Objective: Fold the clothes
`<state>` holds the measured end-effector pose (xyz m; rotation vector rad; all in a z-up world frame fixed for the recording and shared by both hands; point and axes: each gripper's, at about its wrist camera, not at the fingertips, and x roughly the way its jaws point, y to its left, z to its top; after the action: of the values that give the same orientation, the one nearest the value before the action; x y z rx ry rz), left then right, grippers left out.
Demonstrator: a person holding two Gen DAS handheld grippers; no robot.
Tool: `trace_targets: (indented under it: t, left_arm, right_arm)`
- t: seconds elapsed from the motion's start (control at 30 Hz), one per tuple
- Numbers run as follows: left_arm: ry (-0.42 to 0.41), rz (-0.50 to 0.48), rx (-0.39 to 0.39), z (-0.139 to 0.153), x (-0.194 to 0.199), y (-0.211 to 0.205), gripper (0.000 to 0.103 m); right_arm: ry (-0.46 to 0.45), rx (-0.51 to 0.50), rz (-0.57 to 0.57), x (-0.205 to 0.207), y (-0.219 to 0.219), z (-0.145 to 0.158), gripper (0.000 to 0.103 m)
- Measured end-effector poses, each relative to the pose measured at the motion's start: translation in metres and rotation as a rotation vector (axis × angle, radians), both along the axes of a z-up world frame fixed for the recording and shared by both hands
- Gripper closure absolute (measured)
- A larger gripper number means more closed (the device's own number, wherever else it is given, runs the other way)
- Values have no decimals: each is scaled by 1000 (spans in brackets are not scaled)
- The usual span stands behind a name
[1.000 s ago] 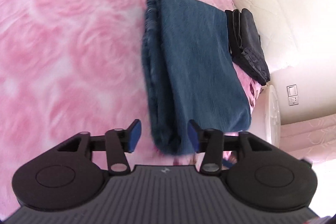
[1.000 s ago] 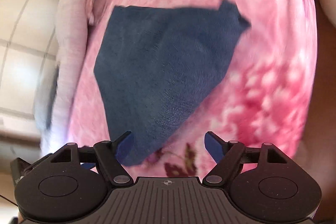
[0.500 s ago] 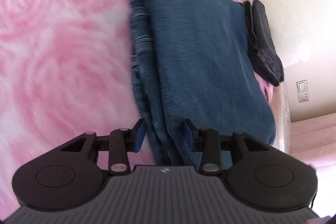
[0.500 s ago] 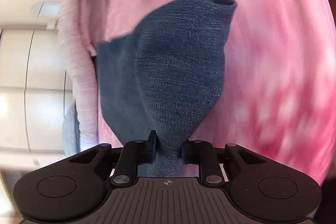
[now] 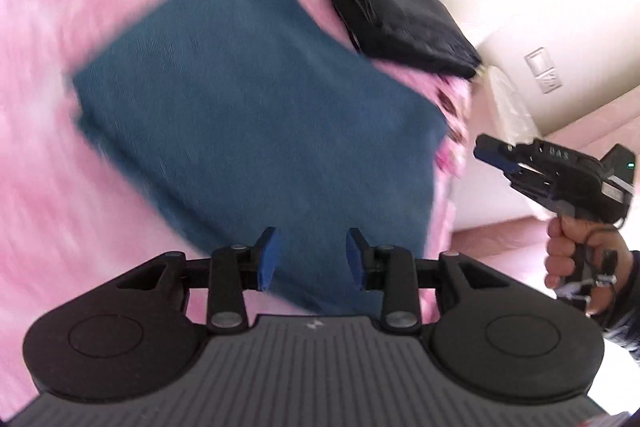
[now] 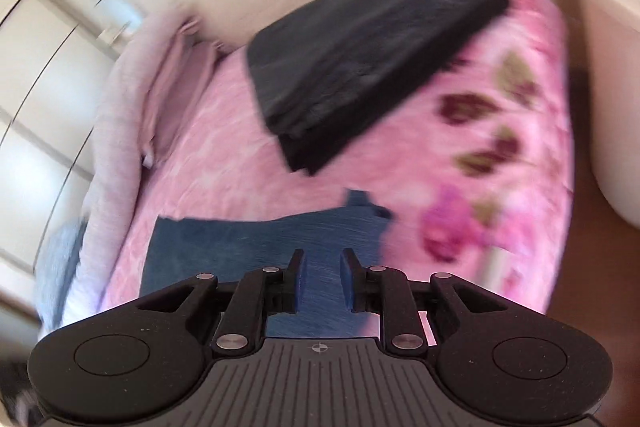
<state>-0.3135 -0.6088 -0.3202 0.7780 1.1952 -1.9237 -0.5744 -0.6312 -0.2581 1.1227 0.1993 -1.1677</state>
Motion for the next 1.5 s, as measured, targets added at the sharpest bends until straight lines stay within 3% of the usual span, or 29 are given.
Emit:
trace_targets:
  t: [0.17, 0.23, 0.4, 0.5, 0.53, 0.67, 0.73, 0.83, 1.0, 1.07, 1.17, 1.3, 1.5]
  left_arm:
    - [-112, 30, -82, -9, 7, -61, 72]
    - [-139, 19, -83, -15, 4, -75, 79]
    - [-165, 22, -128, -10, 11, -86, 75]
    - [-202, 30, -93, -26, 16, -93, 82]
    - [-219, 27, -95, -30, 17, -94, 88]
    - [-201, 28, -97, -36, 21, -95, 90]
    - [-184, 12, -111, -31, 27, -91, 90]
    - [-181, -27, -159, -11, 36, -75, 77]
    - [-275, -175, -229, -6, 43, -48, 73]
    - [-313, -238, -216, -18, 41, -44, 73]
    - [-348, -268, -222, -31, 40, -38, 70]
    - [-335, -278, -250, -21, 47, -23, 73]
    - [-408, -327, -228, -3, 46, -5, 73]
  right_arm:
    - [89, 51, 23, 25, -45, -54, 82]
    - [-13, 20, -29, 15, -54, -68, 82]
    - [10, 21, -10, 3, -48, -56, 81]
    - [19, 28, -7, -1, -37, -43, 81]
    - [22, 31, -6, -2, -33, -39, 81]
    - [36, 11, 23, 0, -8, -16, 78]
    - [73, -26, 75, 15, 14, -1, 77]
    - [135, -59, 186, 52, 54, 13, 77]
    - [202, -20, 316, 120, 109, -9, 77]
    - [219, 32, 288, 129, 120, -31, 78]
    - [249, 32, 264, 135, 129, -33, 77]
    - [312, 34, 252, 139, 142, -8, 77]
    - [390, 63, 251, 147, 172, 15, 77]
